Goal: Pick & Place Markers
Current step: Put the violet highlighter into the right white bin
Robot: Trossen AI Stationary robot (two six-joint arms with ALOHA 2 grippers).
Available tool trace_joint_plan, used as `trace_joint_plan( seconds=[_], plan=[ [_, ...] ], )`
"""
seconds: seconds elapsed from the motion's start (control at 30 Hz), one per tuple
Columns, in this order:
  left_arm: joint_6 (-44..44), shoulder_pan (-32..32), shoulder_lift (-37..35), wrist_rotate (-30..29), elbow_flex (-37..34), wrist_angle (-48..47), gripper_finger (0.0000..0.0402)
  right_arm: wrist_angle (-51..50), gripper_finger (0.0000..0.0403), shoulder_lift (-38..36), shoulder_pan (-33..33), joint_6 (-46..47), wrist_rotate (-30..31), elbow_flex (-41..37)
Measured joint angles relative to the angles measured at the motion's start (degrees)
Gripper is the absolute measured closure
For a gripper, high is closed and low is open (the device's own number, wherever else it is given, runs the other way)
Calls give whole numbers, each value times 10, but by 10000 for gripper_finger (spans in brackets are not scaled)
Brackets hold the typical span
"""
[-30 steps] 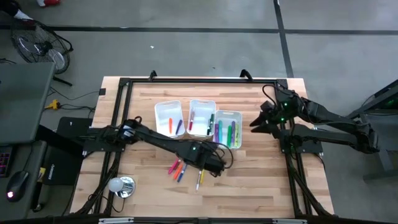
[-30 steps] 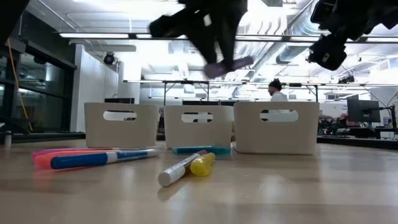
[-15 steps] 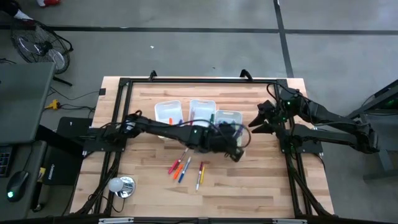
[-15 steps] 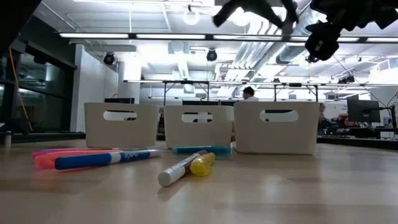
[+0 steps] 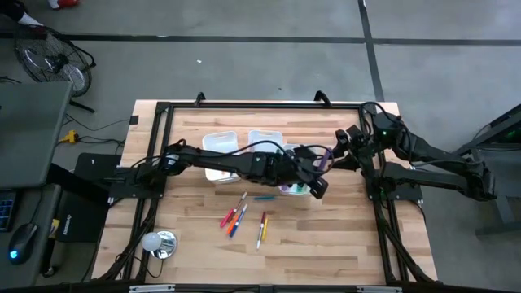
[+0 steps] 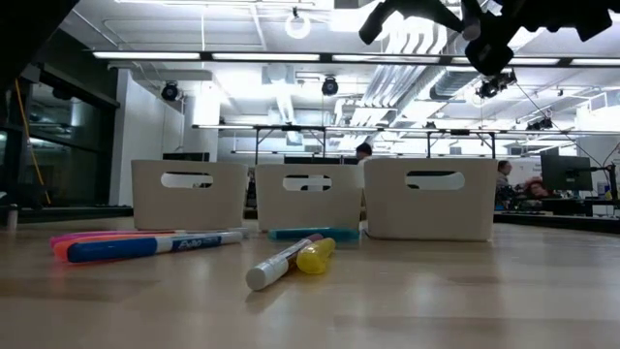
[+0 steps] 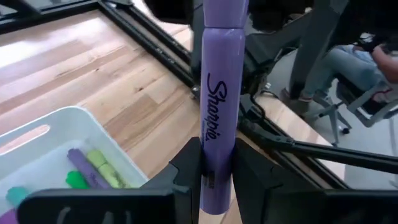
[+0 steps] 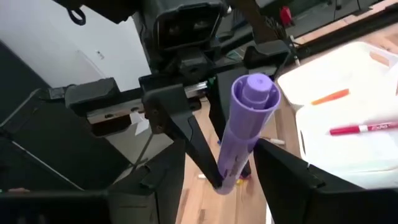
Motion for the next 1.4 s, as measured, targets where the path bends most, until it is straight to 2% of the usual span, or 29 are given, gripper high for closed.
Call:
trace_joint_plan(
  seconds=[0.37,0.5,0.7,0.93,1.0,1.2,1.4],
  plan=[
    [46,4,0,21,0,45,341,62,227,38,26,2,11,0],
    [50,4,0,22,0,43,341,66,263,53,36,-7,12,0],
    [48,4,0,25,0,40,344,68,352,60,37,-22,11,0],
    [49,3,0,28,0,39,345,68,353,60,37,-28,8,0],
    [50,3,0,29,0,39,326,68,353,60,37,-27,11,0],
    [54,4,0,42,0,14,233,53,353,60,36,-28,40,0],
    [49,3,0,41,0,-53,206,23,353,60,35,-28,63,0]
  ],
)
